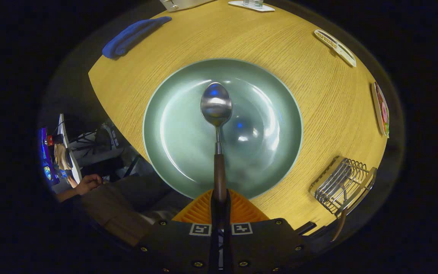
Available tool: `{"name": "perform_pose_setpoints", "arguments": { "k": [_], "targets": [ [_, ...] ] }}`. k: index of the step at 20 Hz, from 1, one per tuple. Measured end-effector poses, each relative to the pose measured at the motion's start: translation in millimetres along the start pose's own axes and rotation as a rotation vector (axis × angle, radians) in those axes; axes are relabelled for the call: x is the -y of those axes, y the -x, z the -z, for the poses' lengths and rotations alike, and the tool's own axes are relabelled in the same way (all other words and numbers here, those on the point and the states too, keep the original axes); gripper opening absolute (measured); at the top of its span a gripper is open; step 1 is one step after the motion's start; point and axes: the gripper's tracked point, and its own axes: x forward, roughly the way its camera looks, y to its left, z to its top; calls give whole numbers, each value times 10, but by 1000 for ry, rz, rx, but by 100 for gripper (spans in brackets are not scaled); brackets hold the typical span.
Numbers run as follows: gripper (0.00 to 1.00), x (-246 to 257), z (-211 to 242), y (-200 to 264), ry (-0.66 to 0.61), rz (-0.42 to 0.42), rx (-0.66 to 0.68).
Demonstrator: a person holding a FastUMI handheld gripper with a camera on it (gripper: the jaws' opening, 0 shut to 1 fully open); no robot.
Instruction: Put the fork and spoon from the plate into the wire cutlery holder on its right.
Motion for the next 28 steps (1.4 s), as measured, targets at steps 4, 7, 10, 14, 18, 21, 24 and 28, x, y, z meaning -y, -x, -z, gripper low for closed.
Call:
{"name": "perform_pose_setpoints", "arguments": {
  "k": [4, 7, 10, 14, 18, 21, 24, 28],
  "targets": [
    [5, 149, 53, 166, 3, 24, -9],
    [5, 149, 169, 336, 1, -8, -35],
    [5, 158, 266, 448, -21, -47, -44],
    [5, 253, 334, 618, -52, -86, -41],
    [5, 493, 536, 895, -80, -98, -56],
    [5, 640, 703, 1196, -90, -94, -57],
    [5, 843, 849, 1510, -89, -91, -42],
    [5, 1156, 1011, 1755, -98, -48, -49]
  ]
}}
